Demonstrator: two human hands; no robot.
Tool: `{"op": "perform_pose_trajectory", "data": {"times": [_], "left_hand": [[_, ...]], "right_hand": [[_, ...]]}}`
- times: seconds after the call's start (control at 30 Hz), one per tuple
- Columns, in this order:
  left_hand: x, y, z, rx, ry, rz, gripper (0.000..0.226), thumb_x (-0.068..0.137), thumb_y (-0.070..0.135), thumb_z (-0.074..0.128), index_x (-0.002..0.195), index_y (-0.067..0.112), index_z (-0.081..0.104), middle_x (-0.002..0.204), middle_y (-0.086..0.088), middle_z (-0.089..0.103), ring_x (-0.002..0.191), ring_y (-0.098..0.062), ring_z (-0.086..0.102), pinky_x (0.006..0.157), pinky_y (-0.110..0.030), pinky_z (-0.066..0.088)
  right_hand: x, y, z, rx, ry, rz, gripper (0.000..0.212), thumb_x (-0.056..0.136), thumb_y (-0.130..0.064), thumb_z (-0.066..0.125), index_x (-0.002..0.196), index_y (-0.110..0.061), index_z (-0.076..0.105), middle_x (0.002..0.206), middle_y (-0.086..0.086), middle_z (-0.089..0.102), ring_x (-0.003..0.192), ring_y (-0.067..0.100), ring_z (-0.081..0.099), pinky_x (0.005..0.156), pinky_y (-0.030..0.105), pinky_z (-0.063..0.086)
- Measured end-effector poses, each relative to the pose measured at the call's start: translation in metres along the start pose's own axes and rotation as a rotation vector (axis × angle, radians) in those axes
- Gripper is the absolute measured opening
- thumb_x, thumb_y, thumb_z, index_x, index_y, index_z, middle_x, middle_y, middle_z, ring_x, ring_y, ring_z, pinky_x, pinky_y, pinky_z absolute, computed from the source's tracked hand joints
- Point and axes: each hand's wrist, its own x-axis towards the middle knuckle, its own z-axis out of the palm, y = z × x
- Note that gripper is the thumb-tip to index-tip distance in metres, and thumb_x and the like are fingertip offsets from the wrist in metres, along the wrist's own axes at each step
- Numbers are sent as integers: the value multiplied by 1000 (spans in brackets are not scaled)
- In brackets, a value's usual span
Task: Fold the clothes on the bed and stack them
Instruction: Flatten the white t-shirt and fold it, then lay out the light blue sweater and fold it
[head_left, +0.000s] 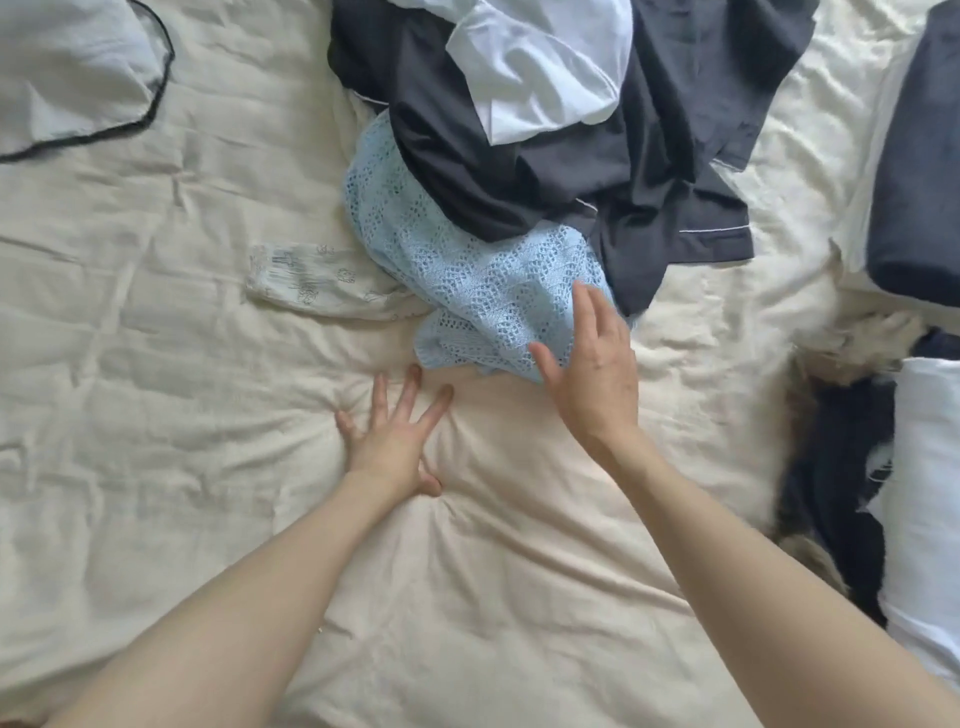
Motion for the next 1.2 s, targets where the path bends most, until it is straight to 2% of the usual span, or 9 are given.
{"op": "perform_pose_trajectory", "data": {"times": [0.13,0.33,0.47,0.6,0.67,0.77,0.87,0.97,1.2], "left_hand": [[9,-2,5,20,-5,-8,123,61,55,79,144,50,-12,155,6,-27,141,-33,-26,100,-76,8],[11,-2,-6,-11,-49,0,118,64,53,78,145,49,-8,156,8,-25,142,-32,-24,100,-76,10],[6,-11,-37,-83,-89,78,80,83,44,64,149,39,18,160,0,-1,145,-35,1,110,-59,22],[-41,-3,-57,-590,104,-46,34,96,20,49,126,4,55,132,-17,56,120,-31,51,94,-32,39],[-80,16,-61,-874,198,-99,39,96,22,53,130,3,50,128,-15,57,114,-25,55,91,-30,41],[-134,54,-57,-1264,84,-178,72,88,35,64,145,12,25,128,-9,54,102,-18,56,75,-33,47],[-174,85,-51,-1526,35,-247,74,84,13,71,141,8,24,122,-17,56,93,-24,60,65,-34,51],[-209,97,-52,-1490,44,-229,58,84,-4,66,133,1,35,94,-16,57,69,-19,55,57,-27,47],[-290,89,-41,-1259,-2,-118,32,89,0,59,121,-1,55,91,-12,57,60,-13,51,55,-22,51]], "right_hand": [[24,10,11,11,-18,34,33,95,-19,53,127,-9,56,115,14,58,110,31,50,85,35,36],[-1,10,10,170,26,3,12,87,-12,65,92,-5,73,78,15,62,77,33,59,67,34,34],[-76,10,2,187,-29,-24,5,82,-10,70,83,-8,74,72,12,64,66,32,61,60,33,38],[-145,7,-21,205,-100,19,7,83,-10,70,87,-8,75,80,10,67,74,31,64,63,35,45],[-167,-2,-38,217,-105,12,7,82,-9,71,87,-7,76,82,10,69,75,30,65,64,34,46],[-195,-20,-63,240,-85,-80,4,75,-3,74,78,-6,76,74,9,68,65,27,64,60,32,42],[-218,-28,-89,252,-93,-138,3,78,-4,72,77,-3,75,74,12,67,70,30,64,59,35,47],[-243,-23,-113,258,-192,-72,11,85,-11,68,88,-5,76,83,12,68,77,29,62,67,40,45],[-282,-7,-141,387,-471,157,21,91,-21,61,88,-6,74,80,3,67,75,17,57,70,34,43]]}}
